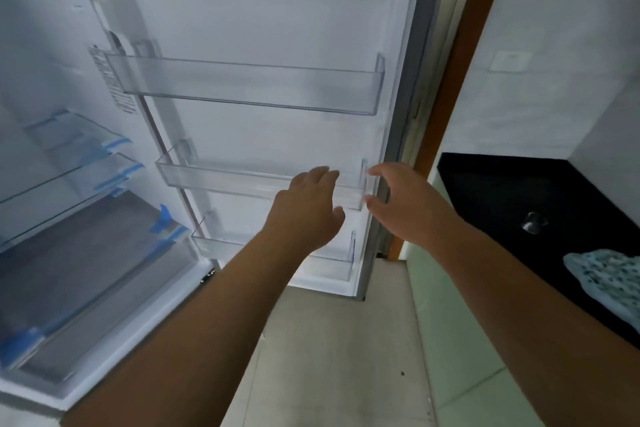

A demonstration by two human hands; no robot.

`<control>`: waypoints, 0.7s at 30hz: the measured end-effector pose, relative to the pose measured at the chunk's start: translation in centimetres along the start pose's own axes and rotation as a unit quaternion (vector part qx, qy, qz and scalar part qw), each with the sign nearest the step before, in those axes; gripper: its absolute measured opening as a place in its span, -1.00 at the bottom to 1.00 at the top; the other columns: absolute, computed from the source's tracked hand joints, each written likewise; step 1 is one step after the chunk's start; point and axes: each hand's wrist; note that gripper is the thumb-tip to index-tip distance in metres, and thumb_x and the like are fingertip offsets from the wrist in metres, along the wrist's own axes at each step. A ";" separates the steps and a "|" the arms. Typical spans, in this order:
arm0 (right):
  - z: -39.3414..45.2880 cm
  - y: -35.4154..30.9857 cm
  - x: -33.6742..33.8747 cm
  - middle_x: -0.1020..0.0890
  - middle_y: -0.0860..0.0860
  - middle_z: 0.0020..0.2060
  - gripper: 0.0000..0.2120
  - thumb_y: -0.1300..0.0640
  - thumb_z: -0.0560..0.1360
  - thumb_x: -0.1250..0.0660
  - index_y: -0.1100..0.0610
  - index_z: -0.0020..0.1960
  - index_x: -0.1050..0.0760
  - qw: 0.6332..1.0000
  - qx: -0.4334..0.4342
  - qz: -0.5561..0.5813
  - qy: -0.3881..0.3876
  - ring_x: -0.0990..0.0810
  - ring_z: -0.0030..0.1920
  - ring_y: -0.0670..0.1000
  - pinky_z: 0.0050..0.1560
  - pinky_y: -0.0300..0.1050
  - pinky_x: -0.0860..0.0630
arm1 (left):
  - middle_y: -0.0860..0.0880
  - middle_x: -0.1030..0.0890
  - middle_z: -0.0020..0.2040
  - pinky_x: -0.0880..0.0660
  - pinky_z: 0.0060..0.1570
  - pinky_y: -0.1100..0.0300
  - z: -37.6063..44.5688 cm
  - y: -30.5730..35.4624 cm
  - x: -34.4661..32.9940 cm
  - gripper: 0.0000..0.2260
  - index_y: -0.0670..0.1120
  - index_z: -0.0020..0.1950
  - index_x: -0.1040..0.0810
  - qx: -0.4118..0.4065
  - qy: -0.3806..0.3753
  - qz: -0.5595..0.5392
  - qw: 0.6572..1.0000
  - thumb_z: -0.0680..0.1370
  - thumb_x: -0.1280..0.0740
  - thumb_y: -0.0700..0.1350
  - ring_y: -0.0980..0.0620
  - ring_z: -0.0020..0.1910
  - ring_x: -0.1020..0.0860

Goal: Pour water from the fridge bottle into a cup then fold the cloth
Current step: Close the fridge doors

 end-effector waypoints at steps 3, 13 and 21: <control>1.6 1.1 -0.5 -0.42 -0.03 0.51 -0.51 -0.08 0.62 -0.36 -0.05 0.50 -0.35 1.000 -0.017 0.002 0.010 -0.44 0.48 0.06 0.47 0.06 -0.40 | -0.02 -0.17 0.70 -0.25 0.54 -0.19 2.8 -0.2 -1.7 -0.38 0.00 0.69 -0.13 -0.008 -0.034 0.024 0.999 0.68 -0.27 0.09 -0.10 0.67 -0.14; 6.6 4.7 -1.2 -0.36 0.07 0.45 -0.32 -0.17 0.53 -0.46 0.00 0.49 -0.21 0.991 -0.041 0.100 0.076 -0.53 0.34 0.09 0.27 0.15 -0.61 | -0.07 -0.53 0.26 -0.48 0.25 -0.05 4.6 0.4 -5.3 -0.41 -0.07 0.31 -0.43 0.038 0.017 0.080 0.996 0.62 -0.07 0.41 -0.11 0.31 -0.45; 7.1 6.0 -1.0 -0.40 0.16 0.34 -0.21 -0.11 0.47 -0.52 0.07 0.51 -0.17 0.957 0.058 0.219 0.179 -0.66 0.03 0.09 -0.07 0.10 -0.73 | 0.01 -0.54 0.13 -0.47 0.15 -0.04 2.3 1.0 -5.5 -0.39 -0.03 0.12 -0.46 0.101 0.065 0.070 0.990 0.56 -0.06 0.49 -0.06 0.26 -0.44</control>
Point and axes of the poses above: each hand's wrist, its own z-axis towards the middle knuckle, its own x-axis out of the back of the hand, y = z × x
